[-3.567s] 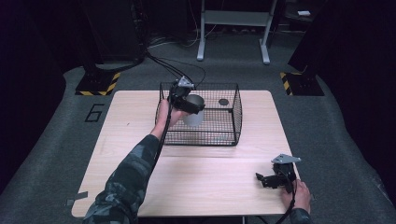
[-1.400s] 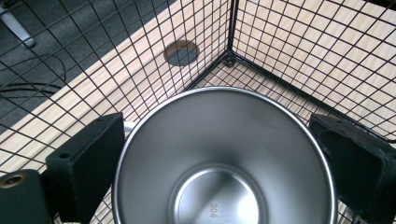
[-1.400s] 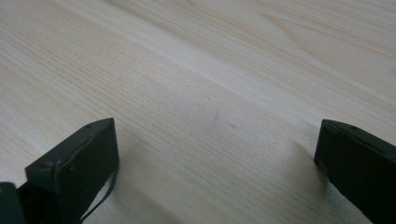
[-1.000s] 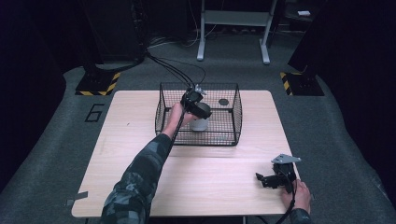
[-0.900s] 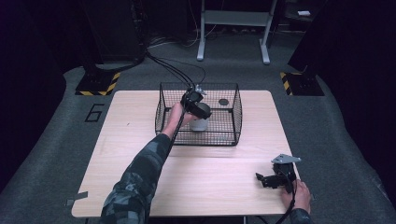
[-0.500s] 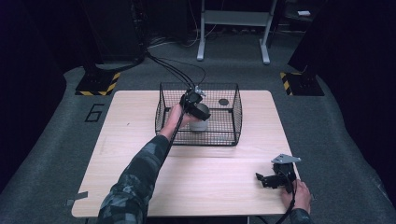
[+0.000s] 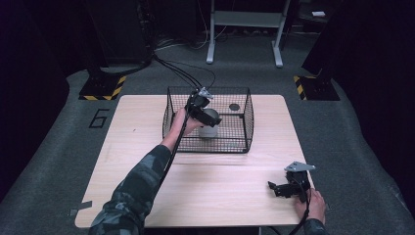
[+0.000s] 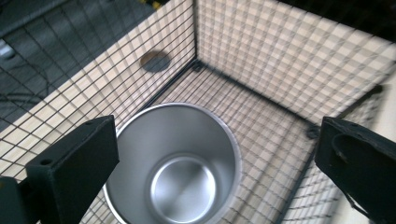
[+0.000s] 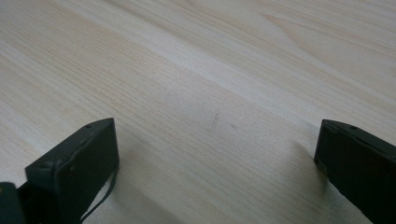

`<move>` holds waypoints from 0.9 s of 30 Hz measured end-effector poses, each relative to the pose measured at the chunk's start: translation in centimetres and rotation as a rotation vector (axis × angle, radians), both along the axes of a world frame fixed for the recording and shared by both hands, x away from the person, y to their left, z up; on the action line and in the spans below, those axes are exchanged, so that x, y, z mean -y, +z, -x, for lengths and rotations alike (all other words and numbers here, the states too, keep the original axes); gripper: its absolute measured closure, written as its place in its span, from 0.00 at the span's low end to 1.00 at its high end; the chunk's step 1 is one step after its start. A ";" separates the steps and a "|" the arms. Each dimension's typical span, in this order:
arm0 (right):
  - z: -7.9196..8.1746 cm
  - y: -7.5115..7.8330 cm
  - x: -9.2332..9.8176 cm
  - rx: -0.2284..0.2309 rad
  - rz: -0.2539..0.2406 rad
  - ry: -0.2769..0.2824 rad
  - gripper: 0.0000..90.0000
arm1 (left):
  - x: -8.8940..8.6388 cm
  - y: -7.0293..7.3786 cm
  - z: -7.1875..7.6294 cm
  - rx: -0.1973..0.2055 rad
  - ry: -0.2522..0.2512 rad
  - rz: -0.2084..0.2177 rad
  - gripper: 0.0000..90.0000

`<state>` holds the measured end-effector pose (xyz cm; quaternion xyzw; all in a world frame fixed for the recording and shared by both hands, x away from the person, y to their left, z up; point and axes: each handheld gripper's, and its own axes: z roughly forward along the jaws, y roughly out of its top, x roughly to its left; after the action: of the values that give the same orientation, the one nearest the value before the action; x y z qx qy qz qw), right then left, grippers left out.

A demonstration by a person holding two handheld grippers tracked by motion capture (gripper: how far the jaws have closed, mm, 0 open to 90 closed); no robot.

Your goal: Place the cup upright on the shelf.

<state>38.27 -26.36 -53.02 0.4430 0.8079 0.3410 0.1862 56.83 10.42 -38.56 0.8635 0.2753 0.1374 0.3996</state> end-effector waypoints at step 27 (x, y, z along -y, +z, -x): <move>0.0 0.0 0.0 0.003 -0.001 0.001 0.00 | -8.5 1.5 13.4 0.099 -0.002 0.037 0.00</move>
<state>38.28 -26.37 -53.03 0.4421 0.8077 0.3423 0.1870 43.40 18.92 -37.11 0.8485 0.2567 0.1746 0.4286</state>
